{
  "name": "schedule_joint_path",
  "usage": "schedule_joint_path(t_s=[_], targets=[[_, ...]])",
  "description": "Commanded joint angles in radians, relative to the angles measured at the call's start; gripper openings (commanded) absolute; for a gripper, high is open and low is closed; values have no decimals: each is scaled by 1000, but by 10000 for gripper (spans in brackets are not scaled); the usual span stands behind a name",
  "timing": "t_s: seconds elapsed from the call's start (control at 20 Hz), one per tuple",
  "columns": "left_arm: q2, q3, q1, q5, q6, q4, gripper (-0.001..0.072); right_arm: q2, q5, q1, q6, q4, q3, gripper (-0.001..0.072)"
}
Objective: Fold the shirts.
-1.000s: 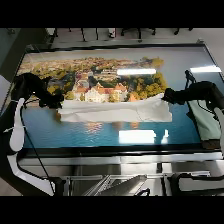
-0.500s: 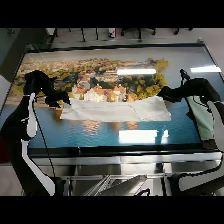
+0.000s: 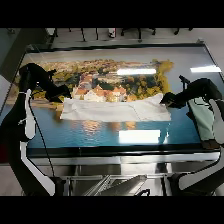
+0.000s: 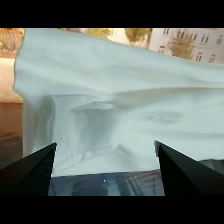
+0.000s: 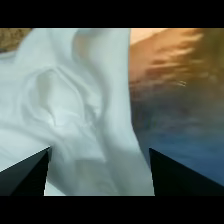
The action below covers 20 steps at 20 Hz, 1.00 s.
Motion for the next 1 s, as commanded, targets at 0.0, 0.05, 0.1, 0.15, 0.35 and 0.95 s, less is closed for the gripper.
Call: schedule_joint_path(t_s=[0.0, 0.05, 0.1, 0.15, 0.35, 0.95], targets=[[55, 3, 9, 10, -9, -16, 714, -64, -35, -24, -18, 2, 3, 703], [70, 3, 9, 7, -9, -15, 714, -78, -37, -25, -24, 13, 3, 701], [84, 3, 8, 6, -10, -16, 714, -90, -52, -25, -44, 46, 3, 685], [97, 3, 6, 4, -10, -16, 714, -101, -72, -22, -69, 90, 3, 585], [143, 3, -21, -43, -11, -21, 645, -120, -122, 0, -137, 189, 3, 496], [164, -203, -300, -369, 42, -224, 23, -43, -143, 6, -181, 208, 38, 23]])
